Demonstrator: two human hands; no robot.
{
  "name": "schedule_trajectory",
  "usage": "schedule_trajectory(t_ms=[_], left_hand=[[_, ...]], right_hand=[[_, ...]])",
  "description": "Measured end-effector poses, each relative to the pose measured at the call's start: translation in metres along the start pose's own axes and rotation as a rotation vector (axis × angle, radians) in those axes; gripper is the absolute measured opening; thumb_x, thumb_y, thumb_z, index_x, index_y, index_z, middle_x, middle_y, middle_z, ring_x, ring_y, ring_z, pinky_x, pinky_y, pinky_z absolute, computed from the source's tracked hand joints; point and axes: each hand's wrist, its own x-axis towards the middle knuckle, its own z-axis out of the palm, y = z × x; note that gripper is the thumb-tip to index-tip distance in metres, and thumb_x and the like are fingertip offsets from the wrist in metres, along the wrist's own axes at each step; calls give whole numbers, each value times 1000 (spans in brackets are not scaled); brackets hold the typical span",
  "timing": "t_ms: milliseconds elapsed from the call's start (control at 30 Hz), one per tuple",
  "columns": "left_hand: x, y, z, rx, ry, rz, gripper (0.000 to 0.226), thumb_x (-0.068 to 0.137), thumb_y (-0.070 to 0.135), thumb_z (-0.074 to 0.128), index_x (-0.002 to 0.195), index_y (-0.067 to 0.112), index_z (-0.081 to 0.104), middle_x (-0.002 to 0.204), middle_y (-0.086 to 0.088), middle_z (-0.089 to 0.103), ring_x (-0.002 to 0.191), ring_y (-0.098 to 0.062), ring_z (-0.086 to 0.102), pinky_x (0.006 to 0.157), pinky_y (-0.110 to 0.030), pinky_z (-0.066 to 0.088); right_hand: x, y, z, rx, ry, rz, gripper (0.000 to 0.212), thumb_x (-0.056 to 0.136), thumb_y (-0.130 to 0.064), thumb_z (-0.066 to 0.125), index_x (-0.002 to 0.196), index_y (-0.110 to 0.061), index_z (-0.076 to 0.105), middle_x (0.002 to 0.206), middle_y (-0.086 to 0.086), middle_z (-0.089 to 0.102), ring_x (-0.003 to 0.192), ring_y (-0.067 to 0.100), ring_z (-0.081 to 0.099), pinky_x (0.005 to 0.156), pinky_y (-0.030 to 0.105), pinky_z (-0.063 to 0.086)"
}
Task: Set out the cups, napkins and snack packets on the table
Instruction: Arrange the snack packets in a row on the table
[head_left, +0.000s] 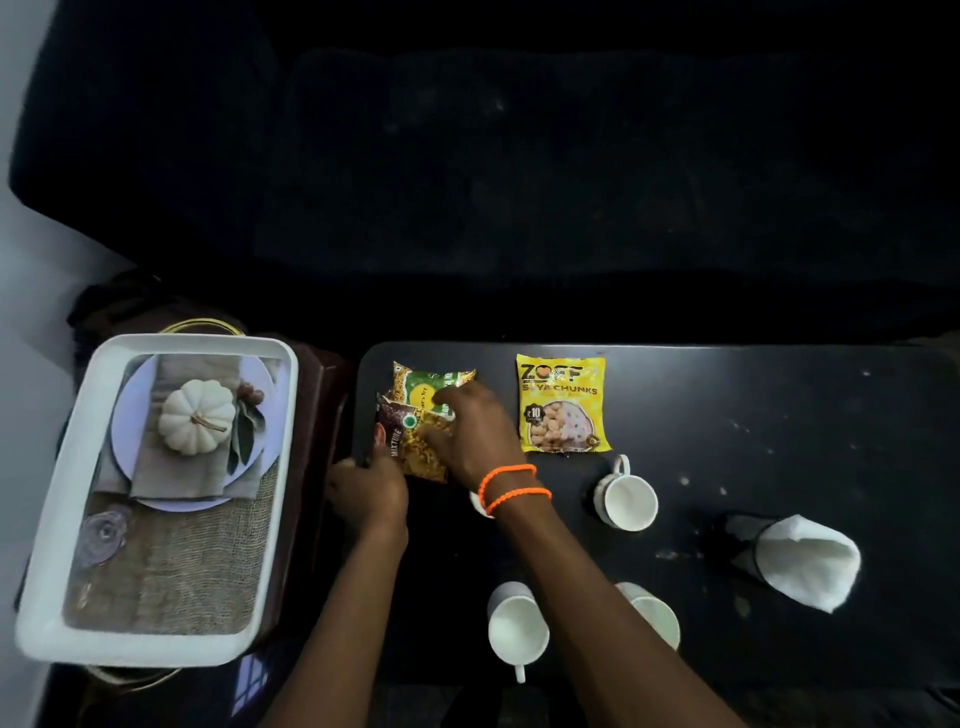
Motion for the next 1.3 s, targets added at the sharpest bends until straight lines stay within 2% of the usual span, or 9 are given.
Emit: schedule_trajectory(t_ms=[100,167,300,467,600,767,967,1133,1300], left_hand=[[-4,-4,-3,-336,-240,-300,42,105,40,51,135,12,61,139,-15,63,105,-33,64,92,-46,54],[-2,-6,-2,-415,-318,-311,37,106,43,48,126,17,65,131,-13,70,113,-30,65,100,-49,54],[2,-4,-6,-454,-296,-322,40,103,44,56,126,13,67,119,-11,73,103,-28,68,92,-44,56],[-7,8,-13,-562,-303,-128,25,101,39,62,116,20,69,103,-2,75,95,-20,70,70,-34,53],[-38,32,1,-578,-453,151,16,100,31,66,115,27,68,97,6,80,85,-9,76,64,-31,61],[-86,62,63,-411,-734,278,26,96,30,72,117,18,64,110,-10,79,100,-30,78,87,-48,63],[-129,68,158,-73,-933,355,37,97,27,73,130,19,58,127,-12,73,119,-32,70,106,-52,55],[-147,63,215,327,-830,588,59,97,33,70,147,13,47,142,-15,61,127,-31,61,110,-45,50],[-149,58,238,585,-719,1001,52,98,20,68,148,19,53,145,-17,55,133,-34,53,109,-37,43]], right_hand=[[8,-18,22,-221,-142,-50,42,88,-27,71,126,-10,65,119,17,66,115,37,59,97,44,50],[9,-23,35,-309,-153,-43,41,88,-25,68,126,-10,62,117,16,67,114,37,60,100,44,45],[8,-26,45,-259,-172,42,32,93,-18,61,123,-8,61,117,17,68,114,37,62,105,48,40],[0,-24,13,81,-67,56,24,82,-33,79,103,-26,69,115,6,63,116,28,55,98,45,39],[-12,2,-47,506,24,95,28,73,-29,91,84,-18,67,85,-5,68,80,13,61,74,33,52],[-28,73,-116,820,169,339,55,69,-17,94,115,-13,65,107,21,76,95,36,75,78,48,64],[-46,165,-157,1005,359,529,55,74,-5,89,121,-11,61,104,22,78,79,29,78,61,34,62],[-49,240,-163,718,419,641,68,73,-18,92,131,-14,57,121,22,71,107,40,72,90,49,61],[-52,261,-157,311,404,587,83,70,-25,94,143,-21,54,137,19,59,122,35,60,102,44,53]])
